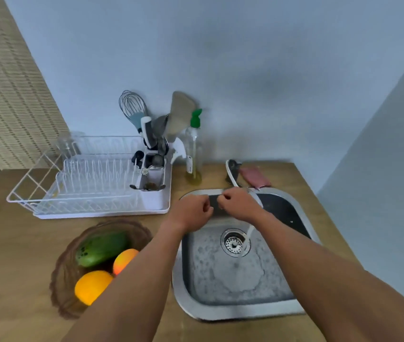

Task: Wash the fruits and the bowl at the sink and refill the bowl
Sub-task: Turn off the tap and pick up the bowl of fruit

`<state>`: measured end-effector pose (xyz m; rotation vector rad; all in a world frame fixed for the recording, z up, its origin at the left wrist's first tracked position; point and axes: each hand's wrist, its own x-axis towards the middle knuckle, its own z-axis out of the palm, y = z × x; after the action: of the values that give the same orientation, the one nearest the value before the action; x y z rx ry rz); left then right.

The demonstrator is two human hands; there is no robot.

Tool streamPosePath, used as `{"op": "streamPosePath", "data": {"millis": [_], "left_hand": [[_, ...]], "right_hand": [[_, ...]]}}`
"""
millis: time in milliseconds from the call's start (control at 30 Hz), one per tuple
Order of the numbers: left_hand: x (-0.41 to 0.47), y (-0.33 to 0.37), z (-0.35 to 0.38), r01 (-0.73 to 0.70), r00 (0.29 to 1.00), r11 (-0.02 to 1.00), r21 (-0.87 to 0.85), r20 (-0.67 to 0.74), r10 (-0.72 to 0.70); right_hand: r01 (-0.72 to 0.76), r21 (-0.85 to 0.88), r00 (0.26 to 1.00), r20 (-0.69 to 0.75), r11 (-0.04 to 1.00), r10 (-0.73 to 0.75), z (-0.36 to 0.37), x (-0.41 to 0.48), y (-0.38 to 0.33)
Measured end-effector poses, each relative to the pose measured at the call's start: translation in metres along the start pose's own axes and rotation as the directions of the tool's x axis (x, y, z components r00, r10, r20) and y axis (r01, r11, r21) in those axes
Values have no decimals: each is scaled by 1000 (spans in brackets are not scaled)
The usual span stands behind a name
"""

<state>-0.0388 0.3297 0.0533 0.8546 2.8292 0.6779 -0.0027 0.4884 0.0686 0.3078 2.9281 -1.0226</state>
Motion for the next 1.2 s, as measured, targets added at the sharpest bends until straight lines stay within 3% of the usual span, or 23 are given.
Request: {"op": "streamPosePath", "data": {"millis": [233, 333, 500, 700, 867, 1000, 1200], "left_hand": [[47, 45, 1, -66, 995, 998, -18, -72, 65], [65, 49, 7, -36, 995, 997, -70, -93, 30], [87, 44, 25, 13, 999, 993, -116, -45, -19], [104, 43, 37, 67, 997, 986, -150, -25, -71], [110, 49, 44, 100, 993, 973, -206, -47, -112], [110, 50, 48, 210, 963, 931, -298, -102, -250], [101, 48, 39, 229, 962, 945, -232, -92, -256]], "right_hand": [[-19, 127, 991, -127, 992, 35, -45, 27, 15], [-16, 4, 981, -194, 1000, 17, -57, 52, 30], [37, -214, 998, -41, 976, -47, -58, 85, 49], [45, -413, 999, 0, 910, -50, -47, 106, 61], [85, -262, 995, -38, 961, -98, -44, 102, 66], [77, -158, 997, 43, 984, -71, -43, 94, 69], [55, -123, 995, 90, 991, -44, -51, 88, 61]]}}
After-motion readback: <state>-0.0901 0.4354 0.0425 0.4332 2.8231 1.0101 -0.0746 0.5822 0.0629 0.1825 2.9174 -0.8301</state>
